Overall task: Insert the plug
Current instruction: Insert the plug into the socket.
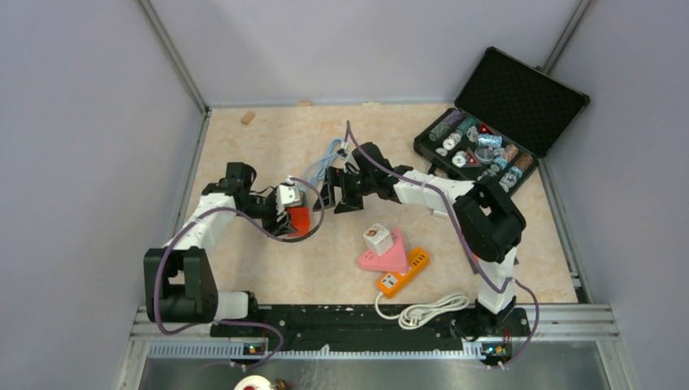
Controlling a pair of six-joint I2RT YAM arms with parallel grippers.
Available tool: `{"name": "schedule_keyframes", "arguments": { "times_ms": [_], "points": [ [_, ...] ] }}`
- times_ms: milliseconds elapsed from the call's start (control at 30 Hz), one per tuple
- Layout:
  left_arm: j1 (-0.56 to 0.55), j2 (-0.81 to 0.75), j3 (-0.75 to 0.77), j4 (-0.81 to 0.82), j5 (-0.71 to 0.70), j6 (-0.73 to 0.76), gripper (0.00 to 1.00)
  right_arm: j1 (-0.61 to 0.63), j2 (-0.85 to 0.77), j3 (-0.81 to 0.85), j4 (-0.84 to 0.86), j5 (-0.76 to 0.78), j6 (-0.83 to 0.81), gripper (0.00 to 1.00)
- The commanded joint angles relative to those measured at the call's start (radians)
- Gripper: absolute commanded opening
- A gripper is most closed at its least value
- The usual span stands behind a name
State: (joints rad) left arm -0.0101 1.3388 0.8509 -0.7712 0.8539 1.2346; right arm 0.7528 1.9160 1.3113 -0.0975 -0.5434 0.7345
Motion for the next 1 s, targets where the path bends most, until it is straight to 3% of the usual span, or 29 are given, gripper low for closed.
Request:
{"name": "schedule_keyframes", "arguments": {
  "times_ms": [0,267,500,567,700,767,900,967],
  "points": [
    [0.004,0.058,0.033,-0.007,-0.025,0.061,0.0,0.022,0.036,0.085,0.043,-0.036,0.017,0.86],
    [0.003,0.084,0.04,-0.01,-0.056,0.069,0.0,0.06,0.127,0.173,0.039,-0.072,0.029,0.82],
    [0.004,0.092,0.049,-0.011,-0.063,0.066,0.0,0.092,0.185,0.223,0.015,-0.116,0.022,0.66],
    [0.004,0.092,0.055,-0.013,-0.067,0.062,0.1,0.097,0.201,0.233,0.018,-0.136,0.024,0.51],
    [0.004,0.088,0.066,-0.022,-0.056,0.052,0.11,0.103,0.239,0.266,-0.004,-0.162,0.027,0.29],
    [0.004,0.088,0.071,-0.025,-0.053,0.046,0.18,0.106,0.246,0.283,-0.019,-0.158,0.024,0.27],
    [0.004,0.092,0.074,-0.024,-0.025,0.048,0.44,0.111,0.256,0.302,-0.051,-0.145,0.019,0.23],
    [0.003,0.097,0.077,-0.022,-0.006,0.048,0.47,0.111,0.26,0.306,-0.06,-0.144,0.02,0.23]
  ]
}}
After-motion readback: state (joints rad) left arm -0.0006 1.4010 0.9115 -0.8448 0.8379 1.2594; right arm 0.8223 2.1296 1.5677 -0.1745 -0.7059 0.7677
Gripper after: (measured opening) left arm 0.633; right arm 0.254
